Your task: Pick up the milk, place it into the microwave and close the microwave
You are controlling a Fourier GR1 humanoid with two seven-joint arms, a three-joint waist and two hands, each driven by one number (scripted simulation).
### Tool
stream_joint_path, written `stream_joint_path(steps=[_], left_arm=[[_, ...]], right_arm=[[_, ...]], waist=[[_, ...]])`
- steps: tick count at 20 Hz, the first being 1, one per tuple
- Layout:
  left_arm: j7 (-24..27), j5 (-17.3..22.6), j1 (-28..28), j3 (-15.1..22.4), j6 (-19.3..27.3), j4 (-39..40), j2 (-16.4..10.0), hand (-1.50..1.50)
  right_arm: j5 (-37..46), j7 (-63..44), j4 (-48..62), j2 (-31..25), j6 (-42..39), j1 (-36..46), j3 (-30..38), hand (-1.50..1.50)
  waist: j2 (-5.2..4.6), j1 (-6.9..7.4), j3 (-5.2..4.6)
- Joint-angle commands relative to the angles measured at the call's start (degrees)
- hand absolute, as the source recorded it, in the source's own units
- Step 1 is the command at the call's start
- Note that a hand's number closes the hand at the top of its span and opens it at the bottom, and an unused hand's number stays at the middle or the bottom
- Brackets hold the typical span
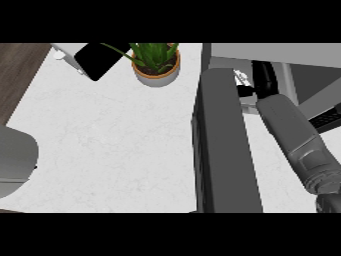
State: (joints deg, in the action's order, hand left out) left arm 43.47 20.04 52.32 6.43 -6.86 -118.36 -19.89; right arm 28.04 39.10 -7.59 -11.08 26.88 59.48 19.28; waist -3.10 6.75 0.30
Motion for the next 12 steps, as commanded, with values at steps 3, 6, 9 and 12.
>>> stream_joint_path(steps=[3,6,9,12], left_arm=[[0.2,-2.0,-1.7,2.3,0.2,1.1,1.3,-1.5],[-2.4,-2.1,-1.4,3.9,-0.2,-1.0,0.5,-1.5],[-0.9,-5.1,-0.4,7.2,0.2,-1.1,2.2,-1.5],[-2.5,-6.8,-4.4,7.6,1.4,0.4,2.8,-1.5]], right_arm=[[-2.4,4.5,0.3,-1.0,-8.3,-1.0,2.1,-1.5],[-3.3,6.7,0.3,-1.1,-10.5,-1.9,2.9,-1.5],[-5.3,9.7,-0.4,0.3,-13.2,-2.9,4.6,-1.5],[-5.4,10.9,0.2,-0.1,-16.8,-4.2,4.5,-1.5]], waist=[[0.56,-1.01,-0.03],[0.6,-1.45,0.02],[1.27,-1.89,-0.02],[1.51,-3.14,-0.11]])
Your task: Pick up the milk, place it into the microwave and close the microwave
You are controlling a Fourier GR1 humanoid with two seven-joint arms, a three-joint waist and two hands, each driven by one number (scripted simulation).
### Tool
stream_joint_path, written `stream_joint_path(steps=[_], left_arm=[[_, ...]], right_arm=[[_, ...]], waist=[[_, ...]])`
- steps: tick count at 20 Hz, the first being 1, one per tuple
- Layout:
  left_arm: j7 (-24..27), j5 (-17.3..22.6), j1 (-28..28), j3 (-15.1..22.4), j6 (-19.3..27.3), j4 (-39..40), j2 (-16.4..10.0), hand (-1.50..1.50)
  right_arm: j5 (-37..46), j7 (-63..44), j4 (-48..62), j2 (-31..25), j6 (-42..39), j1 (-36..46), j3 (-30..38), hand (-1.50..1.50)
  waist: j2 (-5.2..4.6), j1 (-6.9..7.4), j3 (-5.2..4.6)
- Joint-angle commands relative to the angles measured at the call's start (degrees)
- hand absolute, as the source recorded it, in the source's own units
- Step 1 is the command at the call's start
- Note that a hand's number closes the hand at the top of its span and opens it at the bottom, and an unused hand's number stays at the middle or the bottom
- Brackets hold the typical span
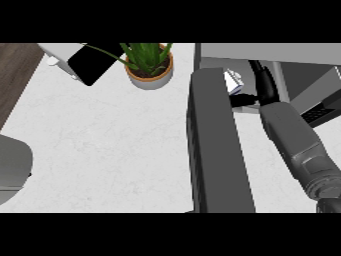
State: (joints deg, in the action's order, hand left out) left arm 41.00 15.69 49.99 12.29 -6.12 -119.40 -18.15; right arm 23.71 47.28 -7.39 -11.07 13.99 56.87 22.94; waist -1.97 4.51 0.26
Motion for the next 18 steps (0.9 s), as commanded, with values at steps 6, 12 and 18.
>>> stream_joint_path(steps=[6,12,18], left_arm=[[-6.7,-6.5,-3.9,6.2,2.9,-4.4,1.2,-1.5],[-11.7,-12.9,-4.0,12.4,6.6,-7.7,3.2,-1.5],[-16.8,-15.2,-13.8,14.1,8.0,-1.1,6.6,-1.5]], right_arm=[[-2.6,4.9,-0.2,-0.8,-10.6,-4.0,1.5,-1.5],[-2.7,9.0,-2.8,1.5,-14.3,-11.9,-0.6,-1.5],[-4.1,9.3,-8.2,3.5,-18.0,-18.3,-2.1,-1.5]], waist=[[0.85,-2.24,-0.08],[2.13,-4.76,-0.2],[2.7,-6.49,-0.34]])
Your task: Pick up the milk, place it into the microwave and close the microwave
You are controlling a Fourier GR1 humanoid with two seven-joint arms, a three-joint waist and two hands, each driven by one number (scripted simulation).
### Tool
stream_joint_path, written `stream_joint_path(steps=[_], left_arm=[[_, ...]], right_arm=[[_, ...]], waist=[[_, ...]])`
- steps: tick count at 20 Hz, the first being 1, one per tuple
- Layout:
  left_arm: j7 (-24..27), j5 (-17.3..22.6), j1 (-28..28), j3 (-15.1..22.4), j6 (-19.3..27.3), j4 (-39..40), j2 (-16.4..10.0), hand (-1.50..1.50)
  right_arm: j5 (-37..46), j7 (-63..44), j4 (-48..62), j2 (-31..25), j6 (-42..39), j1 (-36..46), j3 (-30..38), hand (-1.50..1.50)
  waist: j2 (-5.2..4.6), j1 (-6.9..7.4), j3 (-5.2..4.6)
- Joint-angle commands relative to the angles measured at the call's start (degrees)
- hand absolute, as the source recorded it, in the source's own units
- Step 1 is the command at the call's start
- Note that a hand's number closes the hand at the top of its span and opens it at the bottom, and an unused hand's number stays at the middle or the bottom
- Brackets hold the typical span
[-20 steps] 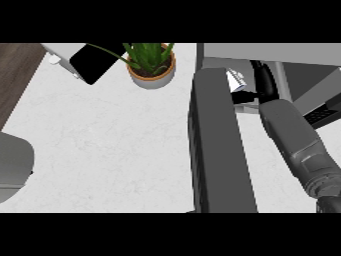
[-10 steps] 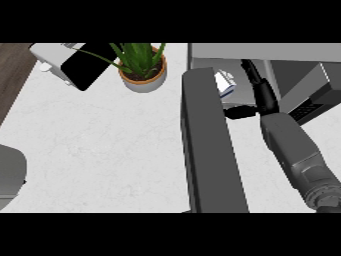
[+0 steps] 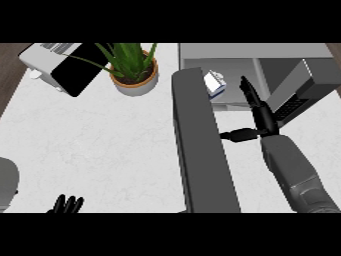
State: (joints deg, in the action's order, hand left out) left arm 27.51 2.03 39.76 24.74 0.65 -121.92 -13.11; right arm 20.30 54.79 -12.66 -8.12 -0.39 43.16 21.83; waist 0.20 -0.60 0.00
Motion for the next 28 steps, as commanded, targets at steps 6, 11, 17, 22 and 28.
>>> stream_joint_path(steps=[6,11,17,22,28], left_arm=[[-12.7,-5.0,-12.2,5.2,1.2,4.1,3.1,1.5],[-12.8,-3.8,-17.9,2.8,-1.3,11.5,3.1,1.5],[-21.7,-10.9,-30.5,4.4,1.2,18.3,7.9,1.5],[-22.5,-10.3,-39.7,5.4,-3.7,31.1,10.1,1.5],[-22.5,-12.6,-52.0,6.6,-5.4,48.0,13.0,1.5]], right_arm=[[-2.0,4.9,-9.3,2.1,-9.0,-12.8,-2.9,-1.5],[-4.2,4.2,-19.2,-1.2,-15.0,-22.3,-4.2,-1.5],[-7.9,-1.1,-35.1,-2.8,-16.2,-31.9,-5.0,-1.5],[-10.4,-3.7,-44.6,-5.4,-17.7,-38.9,-4.8,-1.5],[-14.6,-5.5,-53.0,-8.5,-20.9,-46.4,-2.9,-1.5]], waist=[[0.51,-2.34,-0.07],[0.54,-2.27,-0.18],[0.34,-2.68,-0.17],[-0.09,-2.27,-0.14],[-0.37,-2.46,-0.12]])
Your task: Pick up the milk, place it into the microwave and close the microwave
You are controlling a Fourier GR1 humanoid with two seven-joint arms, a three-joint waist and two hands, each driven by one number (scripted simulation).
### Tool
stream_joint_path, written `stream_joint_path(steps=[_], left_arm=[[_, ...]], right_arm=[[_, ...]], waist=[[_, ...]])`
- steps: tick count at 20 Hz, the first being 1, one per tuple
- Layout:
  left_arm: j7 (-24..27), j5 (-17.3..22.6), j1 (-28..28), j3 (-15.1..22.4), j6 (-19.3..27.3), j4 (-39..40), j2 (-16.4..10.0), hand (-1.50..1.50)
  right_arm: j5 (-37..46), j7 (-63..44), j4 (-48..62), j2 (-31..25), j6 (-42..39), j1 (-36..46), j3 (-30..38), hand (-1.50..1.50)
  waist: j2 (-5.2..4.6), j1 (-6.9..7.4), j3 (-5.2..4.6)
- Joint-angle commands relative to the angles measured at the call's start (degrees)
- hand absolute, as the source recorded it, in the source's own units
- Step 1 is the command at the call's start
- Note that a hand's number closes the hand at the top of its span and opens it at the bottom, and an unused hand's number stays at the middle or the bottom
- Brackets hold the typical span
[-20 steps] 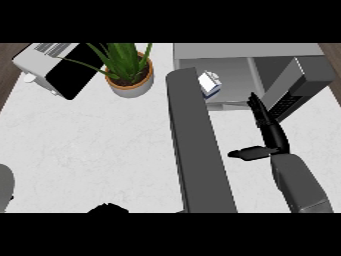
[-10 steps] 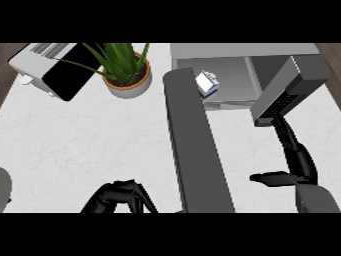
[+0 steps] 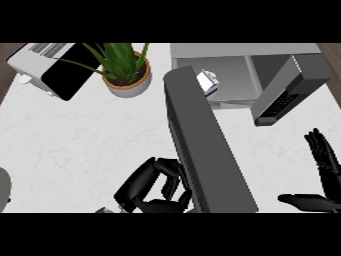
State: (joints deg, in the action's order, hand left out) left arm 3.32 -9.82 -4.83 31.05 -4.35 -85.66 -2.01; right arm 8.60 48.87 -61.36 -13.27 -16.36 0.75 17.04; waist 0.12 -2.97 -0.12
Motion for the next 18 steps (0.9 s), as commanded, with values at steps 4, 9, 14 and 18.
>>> stream_joint_path(steps=[4,9,14,18], left_arm=[[7.2,7.0,-12.3,9.1,5.6,21.5,2.0,1.5],[11.0,15.6,-19.0,17.3,10.5,29.3,2.0,1.5],[8.3,20.1,-23.4,23.0,20.7,30.0,2.0,1.5],[7.7,23.5,-25.0,24.5,27.8,28.9,2.0,1.5]], right_arm=[[-6.0,-0.8,-9.9,-3.2,-7.5,-5.1,1.0,-1.5],[-9.1,-0.7,-13.9,-5.7,-10.4,-7.9,0.9,-1.5],[-14.1,-4.9,-18.1,-6.7,-12.7,-6.0,0.0,-1.5],[-13.1,-5.0,-23.2,-7.2,-9.7,-5.2,-1.3,-1.5]], waist=[[-0.42,-0.35,-0.04],[-0.69,-1.79,-0.06],[-0.9,-3.81,-0.13],[-0.99,-6.2,-0.25]])
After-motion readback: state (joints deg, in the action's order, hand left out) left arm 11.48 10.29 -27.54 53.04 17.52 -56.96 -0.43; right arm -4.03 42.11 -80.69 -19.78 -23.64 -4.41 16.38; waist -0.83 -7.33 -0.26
